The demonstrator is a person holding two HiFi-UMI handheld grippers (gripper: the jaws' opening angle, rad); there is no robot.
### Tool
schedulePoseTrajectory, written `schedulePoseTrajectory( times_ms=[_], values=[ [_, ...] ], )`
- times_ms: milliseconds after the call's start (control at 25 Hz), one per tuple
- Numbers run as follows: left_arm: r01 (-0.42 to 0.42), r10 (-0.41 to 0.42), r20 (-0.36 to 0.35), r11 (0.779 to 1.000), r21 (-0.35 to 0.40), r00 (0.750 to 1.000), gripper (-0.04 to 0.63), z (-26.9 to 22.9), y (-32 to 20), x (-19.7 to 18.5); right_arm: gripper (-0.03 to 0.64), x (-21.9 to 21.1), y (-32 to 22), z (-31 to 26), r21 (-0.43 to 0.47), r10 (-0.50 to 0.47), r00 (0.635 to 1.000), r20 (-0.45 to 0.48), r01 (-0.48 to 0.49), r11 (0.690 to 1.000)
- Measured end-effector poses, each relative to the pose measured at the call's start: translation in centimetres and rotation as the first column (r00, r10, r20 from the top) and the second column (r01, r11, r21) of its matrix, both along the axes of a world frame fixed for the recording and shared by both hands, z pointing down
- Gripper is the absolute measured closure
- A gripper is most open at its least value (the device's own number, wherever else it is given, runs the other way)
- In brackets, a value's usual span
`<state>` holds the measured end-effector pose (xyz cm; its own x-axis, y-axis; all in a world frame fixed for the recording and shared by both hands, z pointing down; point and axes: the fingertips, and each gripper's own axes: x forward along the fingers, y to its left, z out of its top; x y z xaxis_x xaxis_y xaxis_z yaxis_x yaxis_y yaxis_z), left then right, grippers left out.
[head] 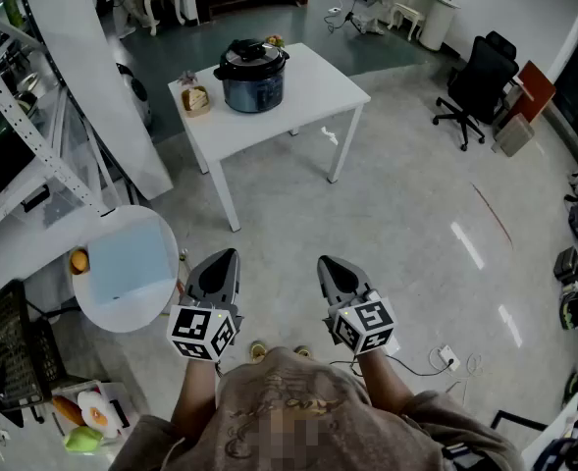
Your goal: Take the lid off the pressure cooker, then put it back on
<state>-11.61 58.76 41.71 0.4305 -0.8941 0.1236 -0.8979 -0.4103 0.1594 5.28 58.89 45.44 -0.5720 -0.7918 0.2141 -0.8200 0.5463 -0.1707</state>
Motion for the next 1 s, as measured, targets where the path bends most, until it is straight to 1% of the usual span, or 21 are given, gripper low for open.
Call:
schedulePoseTrajectory(
  times_ms=[160, 360, 600, 720, 1000],
  values=[
    [-0.003, 0.003, -0.003, 1.0, -0.002, 1.0, 0.594, 0.2, -0.3, -0.4, 0.621, -0.4, -0.3, 0.2, 0.0, 0.011, 1.0, -0.008, -0.011, 1.0],
    [-0.023, 0.023, 0.007, 1.0, -0.004, 1.0, 0.594, 0.4, -1.0, -1.5, 0.62, -1.2, -0.4, 0.3, -0.005, 0.049, 0.999, 0.002, -0.049, 0.999],
    [-0.079, 0.079, 0.004, 0.997, -0.003, 0.997, 0.594, 1.0, -2.2, -3.6, 0.62, -3.3, -0.4, 1.1, -0.003, 0.062, 0.998, -0.022, -0.062, 0.998],
    [-0.101, 0.101, -0.001, 0.995, 0.006, 0.995, 0.594, 1.1, -3.3, -4.5, 0.62, -3.7, -1.0, 1.5, -0.002, 0.089, 0.996, -0.022, -0.089, 0.996],
    [-0.149, 0.148, 0.016, 0.989, 0.019, 0.989, 0.594, 1.0, -6.6, -4.5, 0.62, -3.7, -3.6, 1.2, 0.007, 0.134, 0.991, -0.021, -0.134, 0.991]
  ],
)
